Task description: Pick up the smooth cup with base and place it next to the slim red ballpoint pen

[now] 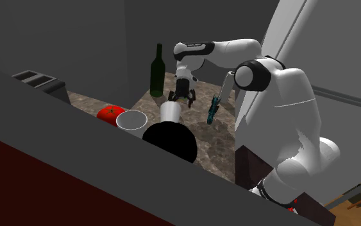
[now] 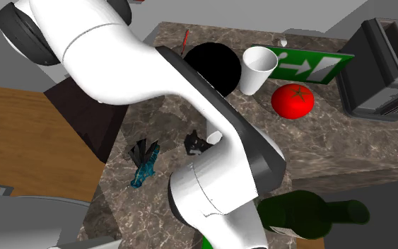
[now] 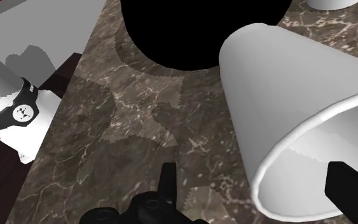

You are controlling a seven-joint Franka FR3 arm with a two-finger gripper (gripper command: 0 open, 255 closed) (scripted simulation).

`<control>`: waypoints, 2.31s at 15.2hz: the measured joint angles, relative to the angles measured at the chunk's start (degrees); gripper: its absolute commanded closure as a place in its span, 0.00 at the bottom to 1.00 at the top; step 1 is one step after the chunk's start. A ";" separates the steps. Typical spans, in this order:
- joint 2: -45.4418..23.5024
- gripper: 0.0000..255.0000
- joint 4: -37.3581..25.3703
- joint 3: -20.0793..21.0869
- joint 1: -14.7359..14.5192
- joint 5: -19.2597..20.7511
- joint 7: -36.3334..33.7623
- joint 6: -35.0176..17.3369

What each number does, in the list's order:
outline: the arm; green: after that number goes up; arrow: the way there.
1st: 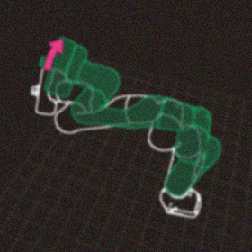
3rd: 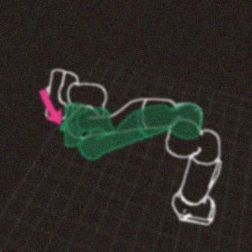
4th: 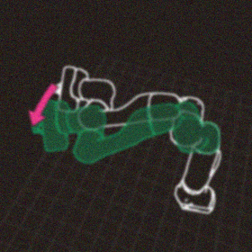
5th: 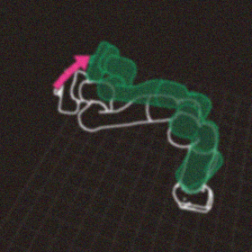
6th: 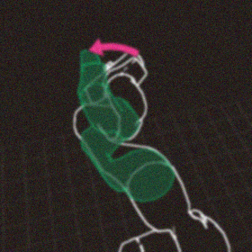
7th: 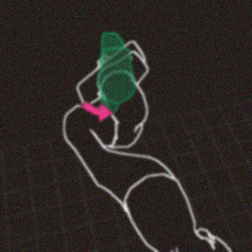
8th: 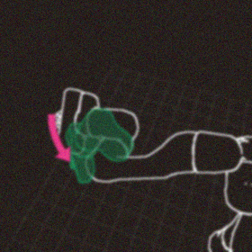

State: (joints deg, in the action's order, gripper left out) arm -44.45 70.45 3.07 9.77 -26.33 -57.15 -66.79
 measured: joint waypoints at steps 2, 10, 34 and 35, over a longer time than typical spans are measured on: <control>0.46 0.00 1.02 0.00 -0.14 -0.03 0.13 -0.55; 0.69 1.00 1.48 0.01 -0.20 -0.05 0.18 -0.80; 4.24 1.00 -3.89 0.65 0.63 -1.70 -4.29 7.18; 4.40 1.00 -4.33 0.70 0.69 -1.84 -4.61 7.70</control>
State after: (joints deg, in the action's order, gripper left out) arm -40.06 66.12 3.77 10.45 -28.16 -61.77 -59.09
